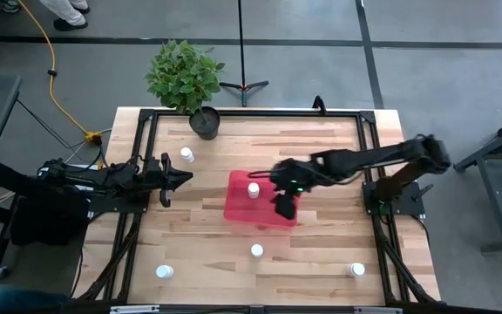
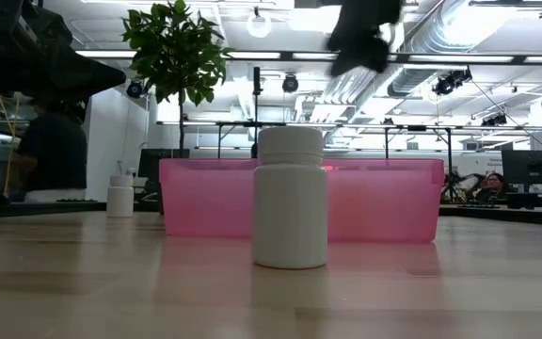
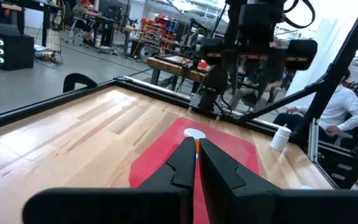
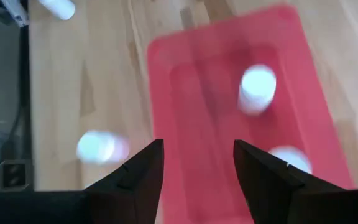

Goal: Pick and place pill bottles into a basket
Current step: Put the white medicine bottle into the bin

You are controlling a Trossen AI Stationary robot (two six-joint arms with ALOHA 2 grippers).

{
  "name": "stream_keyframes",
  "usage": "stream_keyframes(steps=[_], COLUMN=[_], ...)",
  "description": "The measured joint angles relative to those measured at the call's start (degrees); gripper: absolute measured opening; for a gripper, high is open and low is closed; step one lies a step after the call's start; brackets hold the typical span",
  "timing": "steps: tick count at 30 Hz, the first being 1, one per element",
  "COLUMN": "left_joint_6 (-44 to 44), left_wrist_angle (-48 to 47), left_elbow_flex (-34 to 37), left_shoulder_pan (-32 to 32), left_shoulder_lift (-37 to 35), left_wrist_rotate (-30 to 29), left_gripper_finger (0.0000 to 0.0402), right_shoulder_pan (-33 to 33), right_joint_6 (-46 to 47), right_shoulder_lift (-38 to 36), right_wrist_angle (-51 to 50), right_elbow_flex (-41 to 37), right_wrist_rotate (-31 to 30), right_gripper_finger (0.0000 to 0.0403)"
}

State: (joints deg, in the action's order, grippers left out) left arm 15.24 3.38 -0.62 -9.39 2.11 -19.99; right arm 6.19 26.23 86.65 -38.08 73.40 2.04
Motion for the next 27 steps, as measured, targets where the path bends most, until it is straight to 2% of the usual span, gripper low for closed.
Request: stream_keyframes(steps=[4, 9, 12, 18, 21, 25, 27], left_joint_6=[0.2, 0.3, 0.1, -0.1, -0.7, -1.3, -1.4], left_wrist_angle=[0.0, 0.0, 0.0, 0.0, 0.0, 0.0, 0.0], left_elbow_flex=[0.0, 0.0, 0.0, 0.0, 0.0, 0.0, 0.0], left_shoulder_pan=[0.0, 0.0, 0.0, 0.0, 0.0, 0.0, 0.0], left_shoulder_lift=[0.0, 0.0, 0.0, 0.0, 0.0, 0.0, 0.0], left_wrist_rotate=[0.0, -0.4, -0.6, -0.6, -0.6, -0.6, -0.6], left_gripper_finger=[0.0058, 0.0058, 0.0058, 0.0058, 0.0058, 0.0058, 0.0058], right_shoulder_pan=[2.7, 8.8, 13.0, 22.3, 27.7, 35.8, 39.2], right_joint_6=[4.2, 8.6, 13.7, 20.7, 24.9, 28.1, 30.1], right_shoulder_lift=[-8.2, -15.1, -17.3, -18.2, -18.2, -18.2, -18.2], right_wrist_angle=[-3.1, -10.3, -12.6, -13.2, -13.4, -13.3, -13.3], right_elbow_flex=[-5.5, -9.7, -11.6, -16.4, -17.6, -17.6, -17.6], right_wrist_rotate=[2.5, 4.4, 6.9, 16.0, 12.3, -0.1, -4.2], right_gripper_finger=[0.0184, 0.0184, 0.0184, 0.0183, 0.0179, 0.0160, 0.0149])
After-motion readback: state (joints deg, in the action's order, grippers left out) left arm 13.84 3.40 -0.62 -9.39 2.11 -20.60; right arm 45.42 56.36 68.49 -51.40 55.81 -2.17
